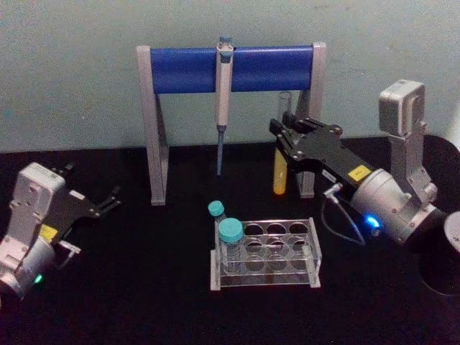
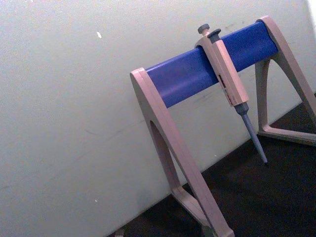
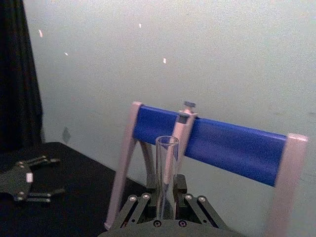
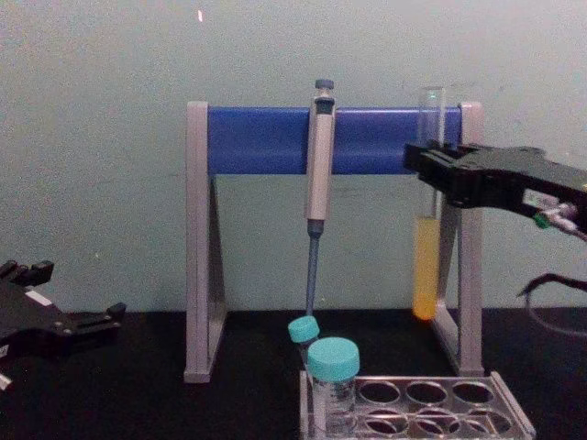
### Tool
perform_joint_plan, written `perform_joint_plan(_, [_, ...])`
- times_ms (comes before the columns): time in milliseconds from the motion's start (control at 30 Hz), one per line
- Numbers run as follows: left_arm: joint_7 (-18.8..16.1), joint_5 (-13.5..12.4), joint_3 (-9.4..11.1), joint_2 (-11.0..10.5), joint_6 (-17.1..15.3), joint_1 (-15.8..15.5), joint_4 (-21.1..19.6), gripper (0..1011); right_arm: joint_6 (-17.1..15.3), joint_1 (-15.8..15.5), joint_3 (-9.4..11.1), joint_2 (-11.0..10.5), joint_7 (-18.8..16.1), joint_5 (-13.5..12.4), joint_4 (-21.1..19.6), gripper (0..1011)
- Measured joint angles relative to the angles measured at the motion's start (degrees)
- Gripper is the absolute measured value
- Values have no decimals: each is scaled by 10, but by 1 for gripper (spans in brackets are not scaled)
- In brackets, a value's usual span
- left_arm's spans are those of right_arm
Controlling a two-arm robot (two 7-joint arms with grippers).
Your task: Pick up the test tube from the test tube rack, shake it, then place it back into the test tube rack.
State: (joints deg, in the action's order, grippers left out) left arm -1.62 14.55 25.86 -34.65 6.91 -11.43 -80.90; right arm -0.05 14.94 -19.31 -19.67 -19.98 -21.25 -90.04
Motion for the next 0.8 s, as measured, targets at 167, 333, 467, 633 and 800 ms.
perform_joint_plan(167, [0,0,0,0,0,0,0,1001,-11,-20,15,-19,8,8,-20,222])
perform_joint_plan(333, [0,0,0,0,0,0,0,1001,-22,-48,24,-43,1,12,-51,222])
perform_joint_plan(467, [0,0,0,0,0,0,0,1001,-26,-74,26,-61,-17,6,-80,222])
perform_joint_plan(633, [0,0,0,0,0,0,0,1001,-22,-86,13,-65,-46,-16,-97,222])
perform_joint_plan(800, [0,0,0,0,0,0,0,1001,-12,-59,-9,-45,-56,-26,-76,222])
